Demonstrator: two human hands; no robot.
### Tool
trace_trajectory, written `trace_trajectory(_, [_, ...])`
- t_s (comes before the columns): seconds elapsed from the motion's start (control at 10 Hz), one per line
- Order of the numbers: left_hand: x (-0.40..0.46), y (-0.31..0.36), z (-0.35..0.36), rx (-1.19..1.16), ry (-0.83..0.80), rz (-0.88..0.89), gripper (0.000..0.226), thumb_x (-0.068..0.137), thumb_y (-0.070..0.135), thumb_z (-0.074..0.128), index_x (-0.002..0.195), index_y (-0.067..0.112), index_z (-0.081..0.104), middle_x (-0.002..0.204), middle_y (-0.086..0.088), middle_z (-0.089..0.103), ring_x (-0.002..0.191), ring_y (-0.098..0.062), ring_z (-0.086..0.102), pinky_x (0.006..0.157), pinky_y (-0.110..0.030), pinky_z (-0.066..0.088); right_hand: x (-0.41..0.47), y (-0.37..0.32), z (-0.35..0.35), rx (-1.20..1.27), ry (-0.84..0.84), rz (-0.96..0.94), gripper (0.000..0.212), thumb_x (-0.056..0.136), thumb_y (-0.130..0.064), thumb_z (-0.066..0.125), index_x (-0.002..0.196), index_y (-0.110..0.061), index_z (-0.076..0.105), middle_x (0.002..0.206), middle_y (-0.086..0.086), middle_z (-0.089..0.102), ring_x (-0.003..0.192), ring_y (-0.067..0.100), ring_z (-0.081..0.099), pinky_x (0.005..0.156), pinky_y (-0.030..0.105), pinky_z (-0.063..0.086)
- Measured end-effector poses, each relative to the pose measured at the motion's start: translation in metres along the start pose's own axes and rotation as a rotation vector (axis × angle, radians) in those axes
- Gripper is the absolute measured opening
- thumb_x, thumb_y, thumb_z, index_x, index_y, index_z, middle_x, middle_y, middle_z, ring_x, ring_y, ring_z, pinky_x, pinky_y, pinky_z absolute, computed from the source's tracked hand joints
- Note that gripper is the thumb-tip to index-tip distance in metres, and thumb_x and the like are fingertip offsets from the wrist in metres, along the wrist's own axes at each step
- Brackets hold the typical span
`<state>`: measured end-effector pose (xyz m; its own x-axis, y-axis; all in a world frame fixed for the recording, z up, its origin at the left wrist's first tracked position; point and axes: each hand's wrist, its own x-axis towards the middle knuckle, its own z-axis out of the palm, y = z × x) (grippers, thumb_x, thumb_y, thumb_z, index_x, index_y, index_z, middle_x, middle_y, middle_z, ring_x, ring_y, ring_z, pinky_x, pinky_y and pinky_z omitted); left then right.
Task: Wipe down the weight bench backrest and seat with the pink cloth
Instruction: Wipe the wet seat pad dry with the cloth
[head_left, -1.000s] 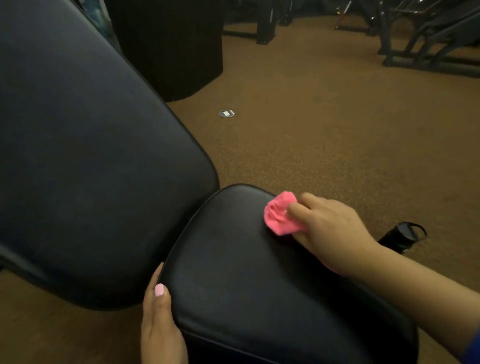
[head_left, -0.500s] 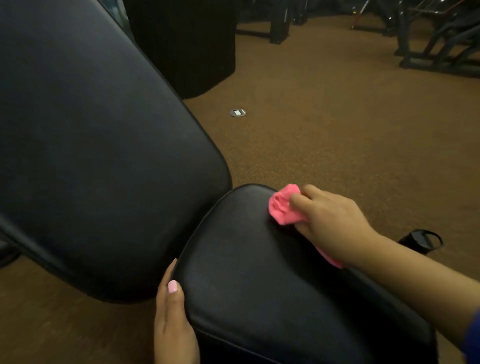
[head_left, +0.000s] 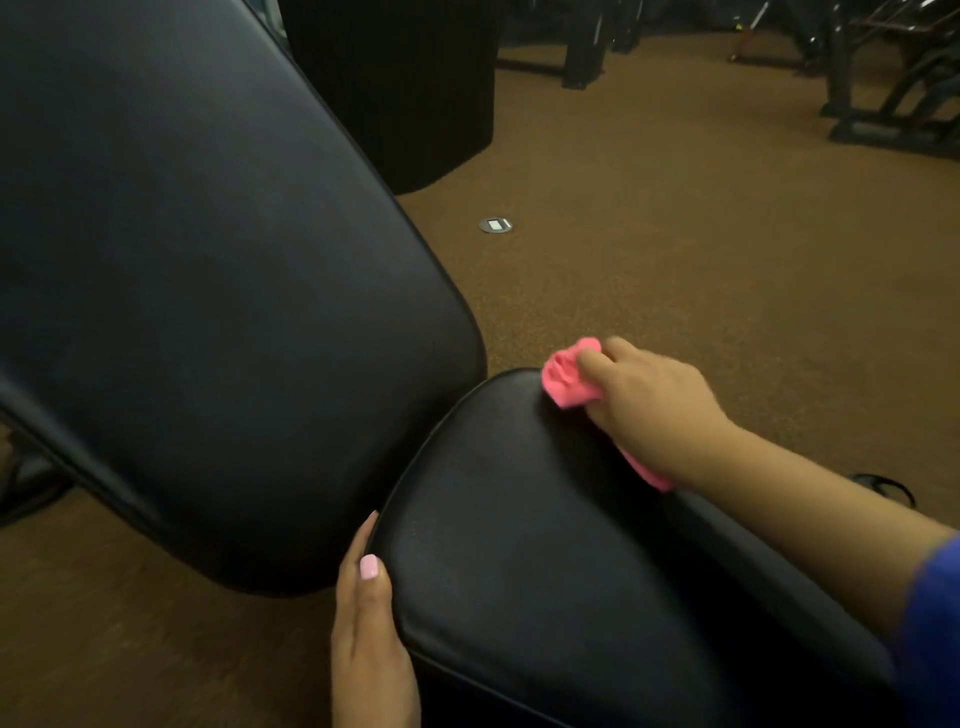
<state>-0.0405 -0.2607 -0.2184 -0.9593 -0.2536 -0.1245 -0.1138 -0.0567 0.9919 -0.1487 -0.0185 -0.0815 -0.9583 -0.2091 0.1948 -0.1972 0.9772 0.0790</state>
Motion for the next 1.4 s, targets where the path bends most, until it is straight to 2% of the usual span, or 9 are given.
trace_trajectory(0.1, [-0.005,0.000,0.002,0.053,0.025,0.002,0.077,0.076,0.085,0.036,0.140,0.043,0.045,0.145,0.023,0.045,0.136,0.004,0.037,0.117,-0.044,0.028,0.028,-0.028,0.003,0.032,-0.002,-0.020,0.034,0.088,-0.028,0.051,0.120,-0.017,0.045,0.113,0.008,0.052,0.096,0.031,0.057,0.063,0.031,0.031])
trace_trajectory(0.3, [-0.006,0.013,0.004,-0.020,0.021,-0.029,0.088,0.065,0.090,0.042,0.138,0.041,0.049,0.141,0.024,0.049,0.134,0.003,0.040,0.116,-0.037,0.029,-0.010,-0.042,-0.007,0.126,0.042,-0.395,0.023,0.074,-0.027,0.066,0.092,-0.015,0.058,0.083,0.006,0.057,0.068,0.029,0.061,0.049,0.026,0.036])
trace_trajectory(0.4, [-0.010,0.024,0.007,-0.048,0.022,-0.020,0.098,0.060,0.091,0.042,0.140,0.035,0.048,0.141,0.020,0.049,0.131,0.002,0.041,0.107,-0.027,0.030,-0.001,-0.015,0.000,0.100,0.017,-0.241,0.024,0.085,-0.033,0.055,0.105,-0.019,0.055,0.097,0.005,0.054,0.088,0.029,0.060,0.060,0.031,0.036])
trace_trajectory(0.5, [-0.012,0.035,0.013,-0.128,0.051,-0.042,0.071,0.074,0.065,0.041,0.133,0.028,0.053,0.131,0.018,0.053,0.118,0.009,0.047,0.089,-0.015,0.035,0.035,-0.010,0.006,0.071,0.032,-0.048,0.026,0.087,-0.031,0.052,0.110,-0.018,0.050,0.102,0.006,0.053,0.094,0.030,0.058,0.064,0.032,0.037])
trace_trajectory(0.6, [-0.012,0.039,0.015,-0.173,0.074,-0.066,0.068,0.077,0.059,0.044,0.135,0.025,0.054,0.133,0.011,0.056,0.122,-0.003,0.050,0.095,-0.027,0.038,0.054,-0.042,0.010,0.149,0.014,-0.119,0.029,0.087,-0.032,0.053,0.114,-0.022,0.053,0.105,0.004,0.056,0.097,0.029,0.058,0.073,0.036,0.044])
trace_trajectory(0.8, [-0.015,0.044,0.017,-0.193,0.115,-0.067,0.062,0.078,0.050,0.042,0.132,0.024,0.056,0.131,0.012,0.058,0.106,0.015,0.052,0.084,-0.014,0.036,0.005,-0.060,-0.003,0.294,-0.035,-0.437,0.025,0.081,-0.030,0.057,0.105,-0.023,0.063,0.094,0.002,0.060,0.088,0.024,0.060,0.069,0.037,0.049])
trace_trajectory(1.0, [-0.017,0.051,0.018,-0.153,0.110,-0.081,0.038,0.102,0.029,0.035,0.136,0.023,0.051,0.127,0.015,0.054,0.099,0.018,0.047,0.078,-0.007,0.034,0.031,-0.040,0.007,0.226,0.031,-0.180,0.031,0.086,-0.034,0.055,0.116,-0.030,0.059,0.100,-0.001,0.057,0.097,0.023,0.058,0.072,0.030,0.043])
trace_trajectory(1.3, [-0.016,0.050,0.016,-0.157,0.080,-0.046,0.033,0.102,0.024,0.032,0.128,0.026,0.052,0.118,0.024,0.054,0.103,0.023,0.050,0.071,0.006,0.037,-0.029,-0.082,-0.014,0.392,-0.106,-0.494,0.025,0.076,-0.030,0.060,0.100,-0.029,0.067,0.093,-0.005,0.064,0.084,0.017,0.061,0.070,0.025,0.045])
trace_trajectory(1.4, [-0.017,0.048,0.013,-0.166,0.044,-0.098,0.040,0.102,0.034,0.031,0.136,0.028,0.050,0.125,0.019,0.054,0.109,0.014,0.047,0.080,-0.005,0.037,-0.018,-0.057,-0.015,0.337,-0.079,-0.350,0.028,0.077,-0.026,0.066,0.104,-0.032,0.067,0.097,-0.007,0.064,0.089,0.018,0.062,0.069,0.027,0.045])
